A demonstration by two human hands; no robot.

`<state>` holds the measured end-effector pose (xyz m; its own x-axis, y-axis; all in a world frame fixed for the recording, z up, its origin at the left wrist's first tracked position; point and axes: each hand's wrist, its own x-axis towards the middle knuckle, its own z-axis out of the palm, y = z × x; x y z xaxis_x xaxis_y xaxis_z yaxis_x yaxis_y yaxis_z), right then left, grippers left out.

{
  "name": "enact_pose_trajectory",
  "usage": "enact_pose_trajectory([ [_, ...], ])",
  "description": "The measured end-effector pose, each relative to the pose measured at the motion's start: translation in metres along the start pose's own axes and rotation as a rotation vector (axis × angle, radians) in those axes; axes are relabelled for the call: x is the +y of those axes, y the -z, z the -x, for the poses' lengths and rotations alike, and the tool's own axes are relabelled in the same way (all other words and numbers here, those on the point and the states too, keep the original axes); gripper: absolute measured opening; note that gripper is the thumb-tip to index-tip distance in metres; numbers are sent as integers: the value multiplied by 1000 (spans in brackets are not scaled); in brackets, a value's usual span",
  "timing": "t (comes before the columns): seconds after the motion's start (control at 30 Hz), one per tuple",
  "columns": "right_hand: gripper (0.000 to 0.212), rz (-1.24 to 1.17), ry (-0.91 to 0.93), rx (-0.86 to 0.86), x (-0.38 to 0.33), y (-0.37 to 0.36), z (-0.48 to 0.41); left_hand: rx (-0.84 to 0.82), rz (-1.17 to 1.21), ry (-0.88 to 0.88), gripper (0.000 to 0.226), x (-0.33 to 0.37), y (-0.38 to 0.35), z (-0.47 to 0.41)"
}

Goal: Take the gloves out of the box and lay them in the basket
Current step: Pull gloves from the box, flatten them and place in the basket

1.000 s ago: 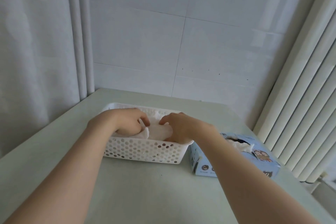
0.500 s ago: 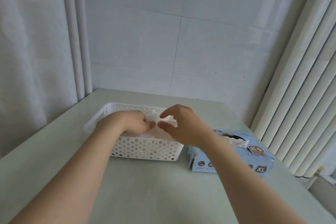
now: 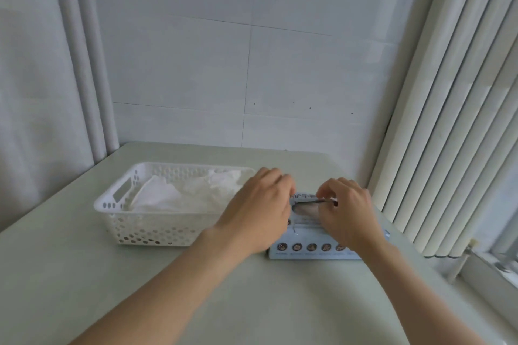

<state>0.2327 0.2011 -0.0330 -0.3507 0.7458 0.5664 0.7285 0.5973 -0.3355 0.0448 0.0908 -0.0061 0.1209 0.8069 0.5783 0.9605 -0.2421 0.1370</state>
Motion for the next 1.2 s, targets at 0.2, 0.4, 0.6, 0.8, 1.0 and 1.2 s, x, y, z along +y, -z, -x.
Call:
enact_pose_trajectory([
  [0.2, 7, -37, -56, -59, 9, 3, 1, -106, -62, -28, 38, 27, -47, 21],
  [0.4, 11, -42, -79, -78, 20, -2, -1, 4, -203, 11, 51, 24, -73, 33],
  [0.6, 10, -63, 111, 172, 20, -11, 5, 39, -230, -3, 48, 19, -79, 33],
  [0.8, 12, -80, 167, 364, 17, -15, 6, 62, -225, -22, 49, 17, -82, 33],
  [1.0, 16, -273, 108, 531, 9, -9, 5, 37, -256, -31, 52, 14, -86, 34],
  [1.2, 11, -326, 231, 733, -19, 10, 8, 81, -251, -68, 49, 14, -88, 33],
])
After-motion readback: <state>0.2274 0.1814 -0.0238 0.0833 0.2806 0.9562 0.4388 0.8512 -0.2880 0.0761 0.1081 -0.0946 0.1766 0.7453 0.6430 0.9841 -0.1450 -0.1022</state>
